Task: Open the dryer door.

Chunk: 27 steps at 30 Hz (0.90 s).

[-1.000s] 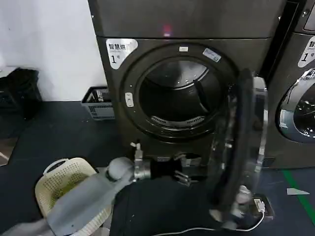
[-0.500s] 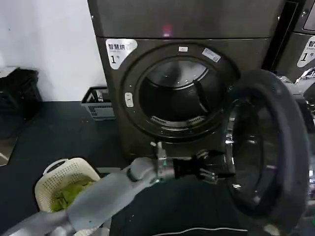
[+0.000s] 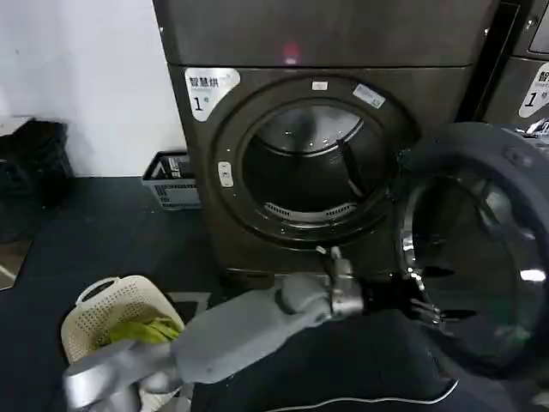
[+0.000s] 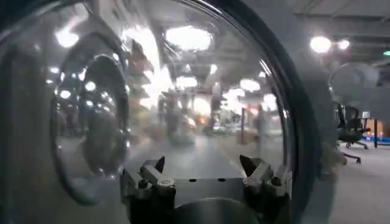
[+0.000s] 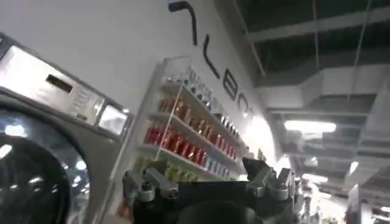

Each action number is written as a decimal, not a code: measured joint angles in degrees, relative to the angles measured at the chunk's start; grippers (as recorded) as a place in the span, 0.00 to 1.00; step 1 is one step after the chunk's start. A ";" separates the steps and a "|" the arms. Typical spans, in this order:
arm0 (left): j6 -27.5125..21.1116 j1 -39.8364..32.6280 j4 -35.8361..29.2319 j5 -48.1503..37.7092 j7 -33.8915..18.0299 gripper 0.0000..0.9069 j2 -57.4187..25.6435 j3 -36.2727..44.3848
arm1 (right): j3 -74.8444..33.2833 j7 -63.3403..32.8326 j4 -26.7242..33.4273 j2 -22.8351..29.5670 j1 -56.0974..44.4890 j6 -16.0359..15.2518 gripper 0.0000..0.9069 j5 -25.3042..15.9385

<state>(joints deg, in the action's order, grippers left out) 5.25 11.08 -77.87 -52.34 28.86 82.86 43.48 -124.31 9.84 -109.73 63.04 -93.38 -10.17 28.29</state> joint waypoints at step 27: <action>4.34 -2.14 10.01 8.97 -11.09 1.00 9.33 -1.78 | -2.11 0.88 -1.52 1.32 -0.79 1.55 1.00 0.13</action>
<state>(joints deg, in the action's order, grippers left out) 9.58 8.94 -67.85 -43.36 17.77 92.19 41.70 -126.42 10.72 -111.25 64.36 -94.17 -8.62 28.43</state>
